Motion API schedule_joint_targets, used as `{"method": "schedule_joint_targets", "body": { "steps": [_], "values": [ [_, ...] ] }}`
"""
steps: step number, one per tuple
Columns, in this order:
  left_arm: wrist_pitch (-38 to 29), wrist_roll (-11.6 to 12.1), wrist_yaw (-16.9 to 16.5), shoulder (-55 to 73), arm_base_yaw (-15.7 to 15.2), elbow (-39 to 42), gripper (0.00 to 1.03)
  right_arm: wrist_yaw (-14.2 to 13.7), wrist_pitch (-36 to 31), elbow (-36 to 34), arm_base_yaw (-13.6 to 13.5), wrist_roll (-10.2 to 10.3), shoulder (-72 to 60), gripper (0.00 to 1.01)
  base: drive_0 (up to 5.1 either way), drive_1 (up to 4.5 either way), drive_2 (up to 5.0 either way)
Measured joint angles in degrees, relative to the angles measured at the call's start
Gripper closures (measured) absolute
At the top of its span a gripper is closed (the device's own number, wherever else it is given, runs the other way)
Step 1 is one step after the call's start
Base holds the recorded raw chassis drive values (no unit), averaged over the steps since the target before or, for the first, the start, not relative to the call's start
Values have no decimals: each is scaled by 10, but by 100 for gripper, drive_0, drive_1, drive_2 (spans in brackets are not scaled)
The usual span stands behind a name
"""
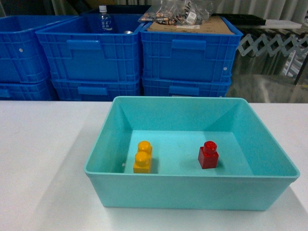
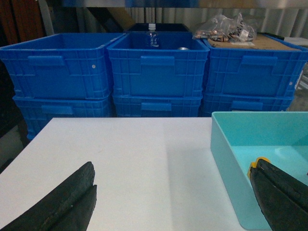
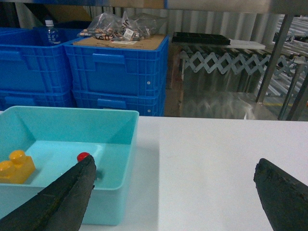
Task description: Pick red block from blue box to shelf
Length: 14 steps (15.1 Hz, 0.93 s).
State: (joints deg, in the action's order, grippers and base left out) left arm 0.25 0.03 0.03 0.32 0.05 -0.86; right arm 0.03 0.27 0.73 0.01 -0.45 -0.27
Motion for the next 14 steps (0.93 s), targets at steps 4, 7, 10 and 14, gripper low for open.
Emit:
{"method": "schedule_joint_targets", "body": {
  "steps": [4,7,10,14],
  "values": [
    [0,0,0,0,0,0,5,0,0,0,0,0,0,3,0,0,0],
    [0,0,0,0,0,0,5,0,0,0,0,0,0,3,0,0,0],
    [0,0,0,0,0,0,5,0,0,0,0,0,0,3,0,0,0],
    [0,0,0,0,0,0,5,0,0,0,0,0,0,3,0,0,0]
  ]
}}
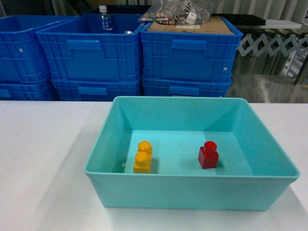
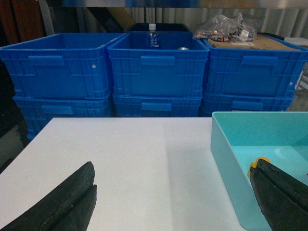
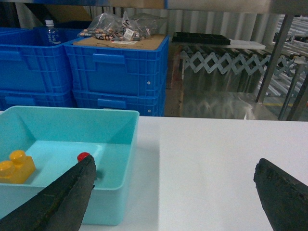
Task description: Pick red block from blue box to shelf
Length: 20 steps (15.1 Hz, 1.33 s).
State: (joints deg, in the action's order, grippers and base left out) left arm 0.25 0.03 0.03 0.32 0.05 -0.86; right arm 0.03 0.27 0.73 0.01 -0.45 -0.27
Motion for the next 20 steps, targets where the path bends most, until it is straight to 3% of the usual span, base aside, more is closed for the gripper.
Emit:
{"method": "schedule_joint_targets", "body": {
  "steps": [16,18,20],
  "values": [
    [0,0,0,0,0,0,5,0,0,0,0,0,0,3,0,0,0],
    [0,0,0,0,0,0,5,44,67,25,-1,2,-54,3,0,0,0],
    [0,0,0,0,0,0,5,43,47,37,-15,4,-114,3,0,0,0]
  ]
}}
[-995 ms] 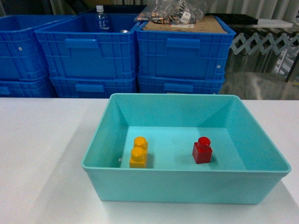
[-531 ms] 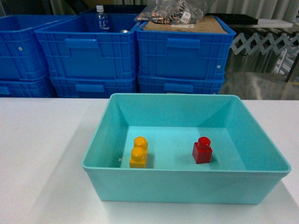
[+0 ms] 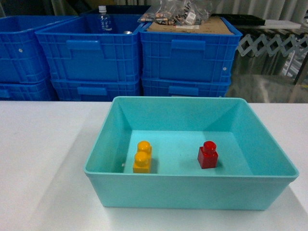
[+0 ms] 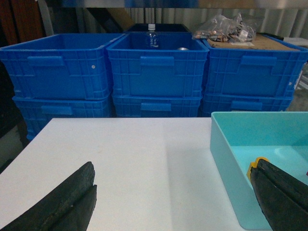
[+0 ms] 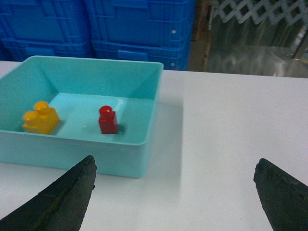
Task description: Pick red block from blue box to shelf
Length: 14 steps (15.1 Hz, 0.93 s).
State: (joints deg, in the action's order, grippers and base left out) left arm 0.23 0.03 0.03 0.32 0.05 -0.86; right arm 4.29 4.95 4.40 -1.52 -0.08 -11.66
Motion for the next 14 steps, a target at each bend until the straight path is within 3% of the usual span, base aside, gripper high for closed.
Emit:
{"method": "schedule_joint_targets", "body": {
  "steps": [7,11,14],
  "values": [
    [0,0,0,0,0,0,5,-6,-108,49,-55,9,-158,3,0,0,0],
    [0,0,0,0,0,0,5,-36,-204,153,-141,16,-389,3,0,0,0],
    [0,0,0,0,0,0,5,-61,-200,278,-204,16,-600,3,0,0,0]
  ]
}}
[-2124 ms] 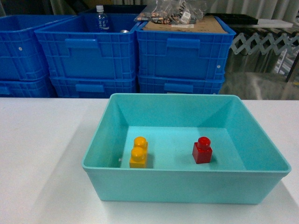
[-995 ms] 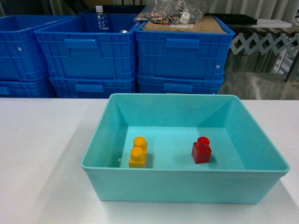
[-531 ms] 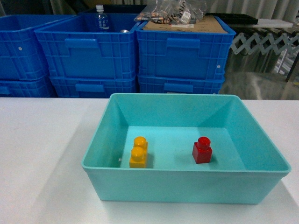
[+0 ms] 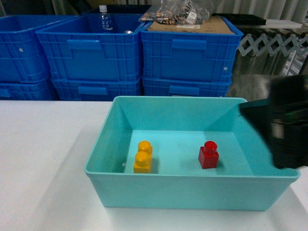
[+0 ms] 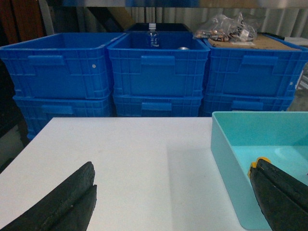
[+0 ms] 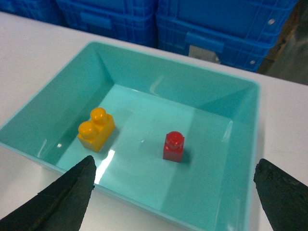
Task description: Pick red block from blue box to shelf
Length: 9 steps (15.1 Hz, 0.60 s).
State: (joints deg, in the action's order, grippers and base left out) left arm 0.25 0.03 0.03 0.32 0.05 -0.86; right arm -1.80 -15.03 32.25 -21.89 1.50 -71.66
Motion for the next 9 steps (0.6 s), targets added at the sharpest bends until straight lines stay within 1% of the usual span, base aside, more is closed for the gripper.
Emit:
{"method": "schedule_joint_targets", "body": {
  "steps": [2,3,4,7,8,9],
  "values": [
    [0,0,0,0,0,0,5,-13,19,62,-15,3,-90,3,0,0,0],
    [0,0,0,0,0,0,5,-17,35,90,-17,7,-125,3,0,0,0],
    [0,0,0,0,0,0,5,-25,59,125,-22,17,-166,3,0,0,0],
    [0,0,0,0,0,0,5,-47,107,196,-33,37,-250,3,0,0,0],
    [0,0,0,0,0,0,5,-64,133,240,-36,56,-301,3,0,0,0],
    [0,0,0,0,0,0,5,-85,162,303,-36,90,-379,3,0,0,0]
  ]
}}
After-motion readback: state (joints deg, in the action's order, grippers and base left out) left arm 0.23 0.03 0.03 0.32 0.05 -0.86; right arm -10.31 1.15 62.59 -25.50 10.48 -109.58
